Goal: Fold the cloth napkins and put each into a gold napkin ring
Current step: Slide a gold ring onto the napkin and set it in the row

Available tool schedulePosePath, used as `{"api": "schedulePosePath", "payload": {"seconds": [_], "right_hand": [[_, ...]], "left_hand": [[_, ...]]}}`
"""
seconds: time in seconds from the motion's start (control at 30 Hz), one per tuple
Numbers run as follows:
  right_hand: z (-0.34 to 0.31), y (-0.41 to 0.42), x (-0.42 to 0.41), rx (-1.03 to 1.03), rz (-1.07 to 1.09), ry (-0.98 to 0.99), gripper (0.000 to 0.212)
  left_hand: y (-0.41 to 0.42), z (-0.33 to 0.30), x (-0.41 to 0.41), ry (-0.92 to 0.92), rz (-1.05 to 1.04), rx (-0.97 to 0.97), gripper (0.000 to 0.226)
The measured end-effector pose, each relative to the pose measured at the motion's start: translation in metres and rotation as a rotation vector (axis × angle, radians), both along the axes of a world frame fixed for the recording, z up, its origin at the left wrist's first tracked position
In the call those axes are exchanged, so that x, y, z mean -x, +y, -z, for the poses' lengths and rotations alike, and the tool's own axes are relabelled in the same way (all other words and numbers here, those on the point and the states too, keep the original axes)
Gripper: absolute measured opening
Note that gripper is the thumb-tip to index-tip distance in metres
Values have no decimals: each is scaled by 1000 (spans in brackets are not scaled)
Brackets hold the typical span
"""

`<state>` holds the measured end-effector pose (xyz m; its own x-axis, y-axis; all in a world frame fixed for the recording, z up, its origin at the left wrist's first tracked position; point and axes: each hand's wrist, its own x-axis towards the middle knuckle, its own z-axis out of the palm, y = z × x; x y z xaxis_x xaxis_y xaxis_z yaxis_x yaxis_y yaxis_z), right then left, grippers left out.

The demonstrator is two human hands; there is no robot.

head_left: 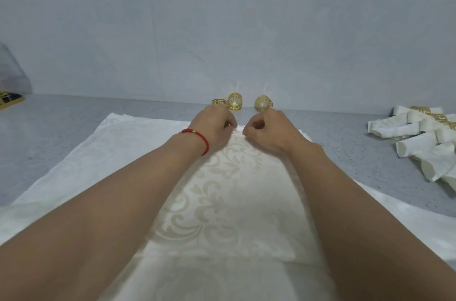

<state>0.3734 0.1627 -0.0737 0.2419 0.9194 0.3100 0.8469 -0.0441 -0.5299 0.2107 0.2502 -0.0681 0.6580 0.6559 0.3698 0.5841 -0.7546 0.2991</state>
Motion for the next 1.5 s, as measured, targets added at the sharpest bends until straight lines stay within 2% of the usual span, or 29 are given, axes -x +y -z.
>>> {"api": "schedulePosePath", "payload": {"seconds": [0.07, 0.13, 0.23, 0.4, 0.57, 0.63, 0.7, 0.77, 0.9, 1.0, 1.17, 1.23, 1.37, 1.5], "right_hand": [[8, 2, -2, -48, 10, 79, 10], [12, 5, -6, -46, -6, 101, 10], [11, 8, -12, -7, -22, -25, 9], [4, 6, -3, 0, -32, -189, 7], [-16, 1, -1, 128, -82, -267, 22], [-21, 2, -1, 210, -81, -282, 27], [-27, 3, -1, 296, -68, -291, 24], [-35, 4, 0, 344, -64, -322, 15], [-36, 4, 2, 276, -49, -306, 16], [-26, 0, 0, 253, -44, -292, 20], [-23, -6, -2, 233, -29, -189, 10], [-22, -10, 1, 215, -15, -204, 15], [-16, -23, 8, 153, -28, -333, 22], [-9, -46, 12, 98, -71, -574, 27]], "left_hand": [[2, 8, 0, -188, -80, 154, 19], [1, 13, -1, -194, -106, 212, 21], [2, 11, -3, -96, -95, 185, 19], [0, 1, -1, 84, -49, -10, 13], [-9, -11, 3, 315, 105, -268, 25], [-10, -18, 6, 387, 164, -216, 27], [-13, -23, 11, 327, 173, -59, 29], [-16, -21, 16, 197, 129, 14, 24], [-16, -1, 19, -110, -8, 154, 21], [-13, 2, 18, -65, -36, 206, 25], [-16, -5, 13, 118, -72, 14, 6], [-24, -7, 13, 211, -75, -107, 9], [-36, -9, 16, 374, 32, -332, 28], [-39, -15, 28, 482, 168, -349, 23]]}}
